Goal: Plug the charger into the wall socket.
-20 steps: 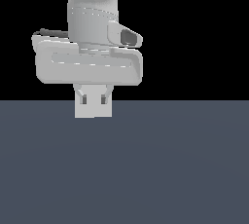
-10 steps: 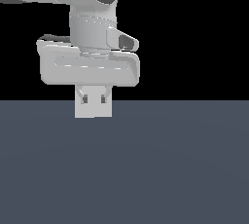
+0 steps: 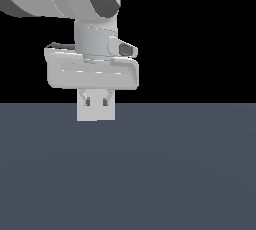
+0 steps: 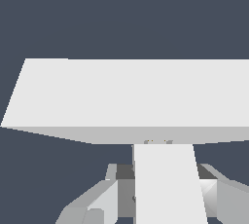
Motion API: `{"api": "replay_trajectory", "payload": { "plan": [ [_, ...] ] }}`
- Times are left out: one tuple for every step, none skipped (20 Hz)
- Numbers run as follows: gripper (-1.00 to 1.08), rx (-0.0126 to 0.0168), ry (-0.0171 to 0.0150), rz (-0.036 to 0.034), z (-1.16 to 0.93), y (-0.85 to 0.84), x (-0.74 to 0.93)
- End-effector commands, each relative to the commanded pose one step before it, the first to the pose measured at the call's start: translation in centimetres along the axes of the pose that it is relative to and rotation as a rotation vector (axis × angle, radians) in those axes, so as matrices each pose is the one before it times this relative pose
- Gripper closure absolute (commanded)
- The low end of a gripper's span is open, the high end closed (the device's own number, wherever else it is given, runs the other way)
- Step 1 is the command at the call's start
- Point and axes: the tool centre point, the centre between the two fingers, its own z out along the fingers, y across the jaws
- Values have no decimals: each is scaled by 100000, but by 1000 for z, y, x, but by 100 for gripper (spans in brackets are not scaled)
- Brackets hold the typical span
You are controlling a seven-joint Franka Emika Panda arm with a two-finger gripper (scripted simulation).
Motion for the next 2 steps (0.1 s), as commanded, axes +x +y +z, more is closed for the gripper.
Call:
{"api": "replay_trajectory", "payload": {
  "plan": [
    [108, 43, 12, 87, 97, 35, 248],
    [108, 0, 0, 0, 5, -6, 9]
  ]
}}
